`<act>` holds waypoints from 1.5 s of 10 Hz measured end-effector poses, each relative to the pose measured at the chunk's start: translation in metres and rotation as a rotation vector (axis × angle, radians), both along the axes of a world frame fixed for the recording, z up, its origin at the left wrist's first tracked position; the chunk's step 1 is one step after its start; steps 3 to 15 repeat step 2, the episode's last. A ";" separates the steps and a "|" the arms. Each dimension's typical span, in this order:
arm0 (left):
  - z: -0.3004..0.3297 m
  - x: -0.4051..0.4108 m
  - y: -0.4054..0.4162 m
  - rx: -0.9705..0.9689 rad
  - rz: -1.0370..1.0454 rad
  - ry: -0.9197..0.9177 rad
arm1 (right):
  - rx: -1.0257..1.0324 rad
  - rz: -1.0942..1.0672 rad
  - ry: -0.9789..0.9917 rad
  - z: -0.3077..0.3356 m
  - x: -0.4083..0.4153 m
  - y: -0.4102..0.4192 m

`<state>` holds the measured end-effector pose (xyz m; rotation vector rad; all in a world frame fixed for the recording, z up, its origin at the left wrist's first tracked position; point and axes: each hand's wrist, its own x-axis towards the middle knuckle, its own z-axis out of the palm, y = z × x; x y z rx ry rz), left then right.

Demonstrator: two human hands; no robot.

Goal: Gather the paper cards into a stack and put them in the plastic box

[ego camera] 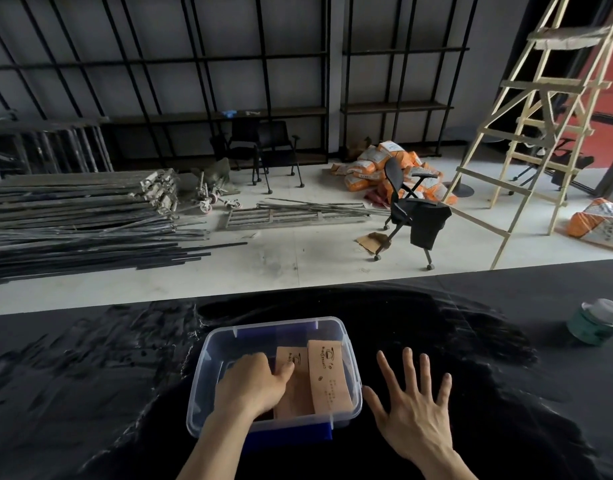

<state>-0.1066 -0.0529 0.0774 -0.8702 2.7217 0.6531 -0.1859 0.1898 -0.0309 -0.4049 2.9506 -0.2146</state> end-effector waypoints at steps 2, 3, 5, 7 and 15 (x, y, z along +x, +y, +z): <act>0.041 0.021 -0.032 -0.503 -0.052 0.187 | -0.032 -0.031 0.065 0.076 -0.020 -0.012; 0.041 0.021 -0.032 -0.503 -0.052 0.187 | -0.032 -0.031 0.065 0.076 -0.020 -0.012; 0.041 0.021 -0.032 -0.503 -0.052 0.187 | -0.032 -0.031 0.065 0.076 -0.020 -0.012; 0.041 0.021 -0.032 -0.503 -0.052 0.187 | -0.032 -0.031 0.065 0.076 -0.020 -0.012; 0.041 0.021 -0.032 -0.503 -0.052 0.187 | -0.032 -0.031 0.065 0.076 -0.020 -0.012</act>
